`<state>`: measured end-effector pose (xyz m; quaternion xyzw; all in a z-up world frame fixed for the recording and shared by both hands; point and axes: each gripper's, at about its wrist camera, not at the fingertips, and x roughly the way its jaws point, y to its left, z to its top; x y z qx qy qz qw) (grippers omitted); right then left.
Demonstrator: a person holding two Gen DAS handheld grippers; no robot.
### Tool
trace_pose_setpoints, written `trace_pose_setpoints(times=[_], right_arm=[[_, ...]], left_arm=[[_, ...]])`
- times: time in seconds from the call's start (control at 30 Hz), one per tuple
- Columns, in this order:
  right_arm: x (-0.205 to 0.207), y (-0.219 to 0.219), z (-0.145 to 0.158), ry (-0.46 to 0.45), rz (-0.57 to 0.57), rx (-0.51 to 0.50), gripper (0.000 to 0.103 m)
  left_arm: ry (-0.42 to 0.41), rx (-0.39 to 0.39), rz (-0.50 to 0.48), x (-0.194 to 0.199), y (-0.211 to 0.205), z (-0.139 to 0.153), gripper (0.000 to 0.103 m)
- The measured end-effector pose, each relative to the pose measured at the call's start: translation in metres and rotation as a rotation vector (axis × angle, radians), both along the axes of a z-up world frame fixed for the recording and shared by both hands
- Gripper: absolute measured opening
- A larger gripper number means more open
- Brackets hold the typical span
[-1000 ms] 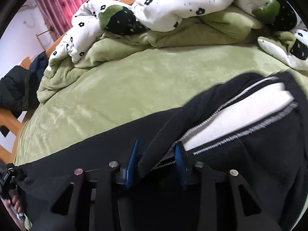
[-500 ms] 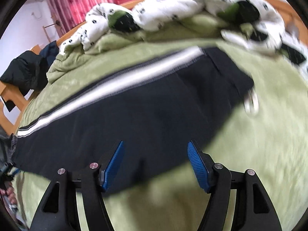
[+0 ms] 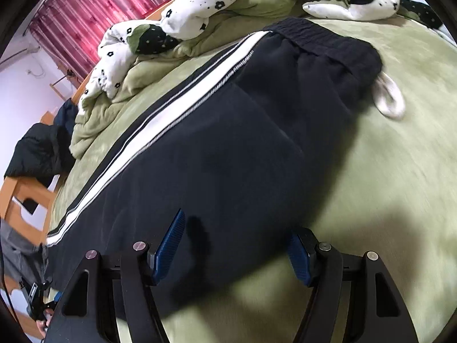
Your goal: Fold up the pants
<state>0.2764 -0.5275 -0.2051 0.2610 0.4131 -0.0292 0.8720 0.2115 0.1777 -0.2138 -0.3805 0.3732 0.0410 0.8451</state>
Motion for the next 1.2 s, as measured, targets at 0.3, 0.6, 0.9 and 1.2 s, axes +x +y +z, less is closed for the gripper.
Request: trace_pose_setpoints(times=[0.3,0.6,0.9,1.2], right_arm=[[0.049,-0.014,0.005,-0.039,-0.100,-0.046,0.021],[-0.019,-0.035,0.049,-0.081,-0.095,-0.096,0.010],[-0.143,-0.092,0.060,-0.045,-0.093,-0.129,0.010],[-0.186,-0.092,0.019,0.043,-0.105,-0.233,0.042]], left_arm=[[0.030,0.089,0.013,0.021,-0.002,0.018,0.012],[0.031,0.164,-0.131,-0.051,-0.042,0.052,0.011],[0.080,0.137,-0.273,-0.138,-0.077,0.026,0.012],[0.152,0.299,-0.290,-0.159,-0.081,0.031,0.050]])
